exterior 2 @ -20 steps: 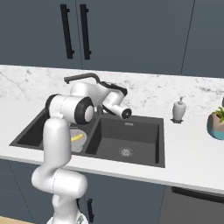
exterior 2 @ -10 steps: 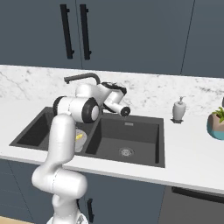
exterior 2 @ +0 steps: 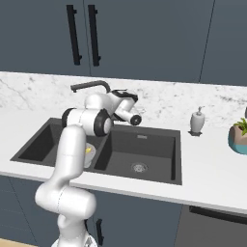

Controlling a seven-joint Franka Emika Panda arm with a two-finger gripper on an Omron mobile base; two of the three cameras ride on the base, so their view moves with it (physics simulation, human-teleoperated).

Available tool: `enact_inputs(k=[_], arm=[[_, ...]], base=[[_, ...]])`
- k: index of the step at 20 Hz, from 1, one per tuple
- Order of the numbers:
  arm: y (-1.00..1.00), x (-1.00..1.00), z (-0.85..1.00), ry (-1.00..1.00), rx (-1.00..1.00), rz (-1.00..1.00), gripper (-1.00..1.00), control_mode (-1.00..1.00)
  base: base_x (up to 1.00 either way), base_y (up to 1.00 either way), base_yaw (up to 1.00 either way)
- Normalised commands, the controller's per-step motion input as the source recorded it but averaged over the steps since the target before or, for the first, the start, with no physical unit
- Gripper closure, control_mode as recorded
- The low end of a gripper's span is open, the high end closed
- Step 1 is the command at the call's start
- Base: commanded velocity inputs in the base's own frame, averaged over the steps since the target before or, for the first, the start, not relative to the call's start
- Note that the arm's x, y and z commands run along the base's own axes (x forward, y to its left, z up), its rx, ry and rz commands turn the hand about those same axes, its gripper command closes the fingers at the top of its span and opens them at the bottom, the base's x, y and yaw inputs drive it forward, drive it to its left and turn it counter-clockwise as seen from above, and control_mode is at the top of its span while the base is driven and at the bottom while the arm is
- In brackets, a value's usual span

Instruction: Put the colander in the sink, put the banana in the colander, and turn on the sink faucet and pour water over the colander.

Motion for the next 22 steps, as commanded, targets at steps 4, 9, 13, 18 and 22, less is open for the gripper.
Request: enact_inputs(k=[4,9,13,18,22], arm=[[0.0,0.33,-0.26,0.0,-0.08,-0.11,-1.0,-1.0],[-0.03,0.25,-0.19,0.0,-0.05,-0.14,1.0,-1.0],[-0.27,0.33,-0.11,0.0,0.0,-0.15,1.0,-1.0],[-0.71,0.61,-0.19,0.0,0.0,-0.17,1.0,-1.0],[-1.0,0.75,-0.23,0.0,0.0,-0.16,1.0,-1.0]], base=[[0.0,0.0,0.0],[0.0,0.0,0.0],[0.0,0.0,0.0],[0.0,0.0,0.0],[0.0,0.0,0.0]])
